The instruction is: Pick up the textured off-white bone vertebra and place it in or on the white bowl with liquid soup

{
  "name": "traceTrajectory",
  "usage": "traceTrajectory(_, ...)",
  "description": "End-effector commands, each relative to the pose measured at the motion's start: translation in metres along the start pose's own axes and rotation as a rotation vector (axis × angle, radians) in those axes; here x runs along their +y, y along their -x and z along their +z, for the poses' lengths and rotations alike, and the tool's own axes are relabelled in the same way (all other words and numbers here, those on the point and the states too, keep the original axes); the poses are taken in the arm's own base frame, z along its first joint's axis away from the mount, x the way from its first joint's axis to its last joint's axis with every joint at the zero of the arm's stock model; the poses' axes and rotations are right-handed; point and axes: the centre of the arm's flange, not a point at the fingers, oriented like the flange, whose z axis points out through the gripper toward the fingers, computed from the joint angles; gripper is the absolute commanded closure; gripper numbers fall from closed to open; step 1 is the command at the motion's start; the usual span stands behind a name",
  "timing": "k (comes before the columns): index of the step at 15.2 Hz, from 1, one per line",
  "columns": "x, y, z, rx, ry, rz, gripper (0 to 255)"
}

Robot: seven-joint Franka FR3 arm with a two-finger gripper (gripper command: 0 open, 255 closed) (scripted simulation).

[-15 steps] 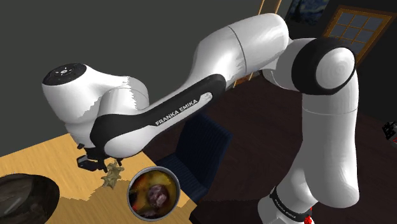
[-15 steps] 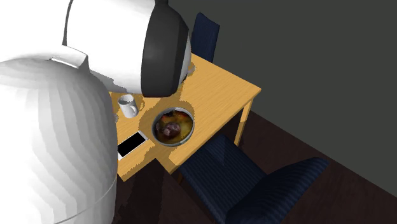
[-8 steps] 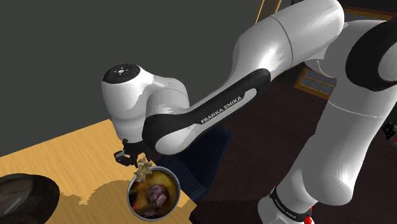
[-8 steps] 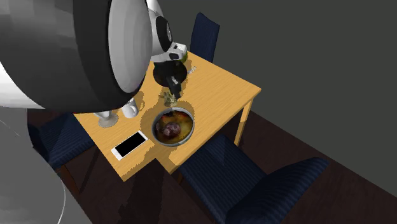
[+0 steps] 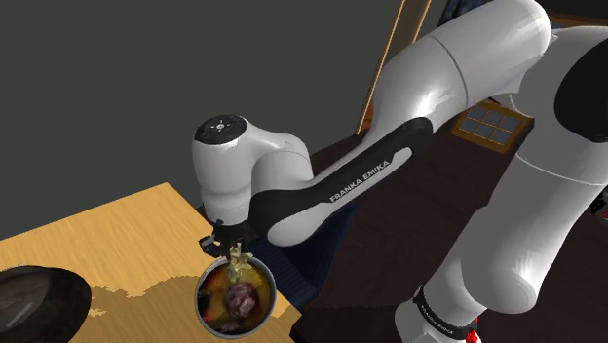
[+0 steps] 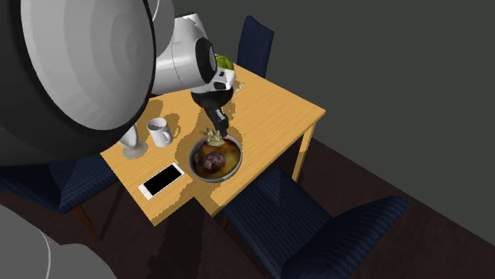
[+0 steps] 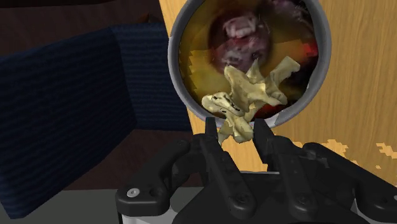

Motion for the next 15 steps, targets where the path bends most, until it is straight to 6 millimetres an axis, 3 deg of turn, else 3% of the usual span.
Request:
traceTrajectory(1, -0.001, 0.001, 0.011, 0.0, 0.0, 0.0, 255)
traceTrajectory(10, -0.008, 0.006, 0.057, 0.0, 0.0, 0.0, 255)
traceTrajectory(15, -0.008, 0.006, 0.057, 0.0, 0.0, 0.0, 255)
